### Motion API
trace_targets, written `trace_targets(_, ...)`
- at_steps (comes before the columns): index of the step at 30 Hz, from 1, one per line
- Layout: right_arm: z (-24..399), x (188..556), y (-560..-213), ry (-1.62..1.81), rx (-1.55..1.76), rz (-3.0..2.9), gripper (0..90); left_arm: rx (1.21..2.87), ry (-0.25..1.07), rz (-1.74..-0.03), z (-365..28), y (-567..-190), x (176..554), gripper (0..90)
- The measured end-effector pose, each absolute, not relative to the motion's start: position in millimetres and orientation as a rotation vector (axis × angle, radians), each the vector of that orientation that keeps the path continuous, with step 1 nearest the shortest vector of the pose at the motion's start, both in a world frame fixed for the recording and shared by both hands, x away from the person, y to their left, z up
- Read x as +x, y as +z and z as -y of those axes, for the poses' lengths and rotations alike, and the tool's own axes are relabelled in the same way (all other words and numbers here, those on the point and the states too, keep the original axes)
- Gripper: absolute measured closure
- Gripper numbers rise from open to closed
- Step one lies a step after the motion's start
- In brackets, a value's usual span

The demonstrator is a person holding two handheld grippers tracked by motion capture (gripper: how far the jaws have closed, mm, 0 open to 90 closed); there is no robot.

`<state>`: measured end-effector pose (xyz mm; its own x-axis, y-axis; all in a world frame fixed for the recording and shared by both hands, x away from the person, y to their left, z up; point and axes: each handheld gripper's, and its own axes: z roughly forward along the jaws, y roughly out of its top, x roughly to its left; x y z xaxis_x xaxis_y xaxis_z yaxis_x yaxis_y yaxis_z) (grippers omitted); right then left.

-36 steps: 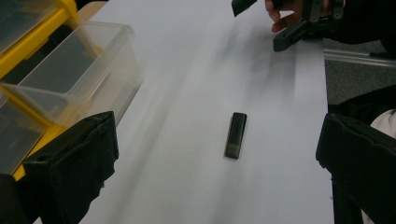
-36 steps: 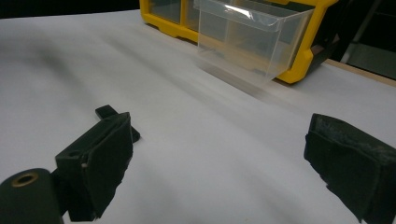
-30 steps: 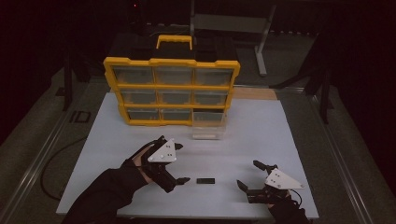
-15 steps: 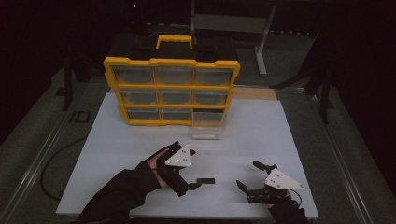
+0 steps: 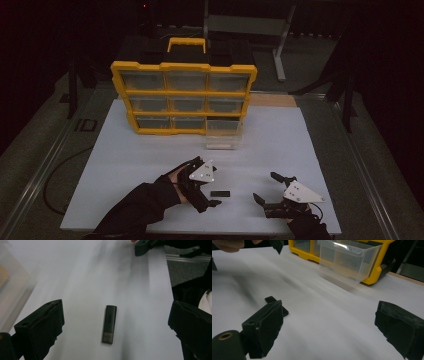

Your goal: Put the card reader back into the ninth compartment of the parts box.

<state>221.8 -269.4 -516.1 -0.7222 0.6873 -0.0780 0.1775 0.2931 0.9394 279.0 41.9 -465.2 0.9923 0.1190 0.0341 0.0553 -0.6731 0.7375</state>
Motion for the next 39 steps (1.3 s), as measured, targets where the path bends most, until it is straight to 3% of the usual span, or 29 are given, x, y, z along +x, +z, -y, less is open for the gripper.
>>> trace_targets(12, 269, 222, -516, 1.433, 0.771, -2.098, 8.2, 2.416, 0.068, -0.111, -28, -482, 285, 2.5)
trace_targets(23, 269, 221, -516, 1.431, 0.775, -2.103, 8.2, 2.533, 0.040, -0.103, -17, -490, 289, 10.5)
trace_targets(28, 269, 222, -516, 1.431, 0.768, -2.101, 8.2, 2.570, 0.032, -0.105, -15, -494, 292, 16.9)
trace_targets(39, 269, 222, -516, 1.432, 0.768, -2.103, 8.2, 2.628, 0.049, -0.098, -7, -496, 292, 42.7)
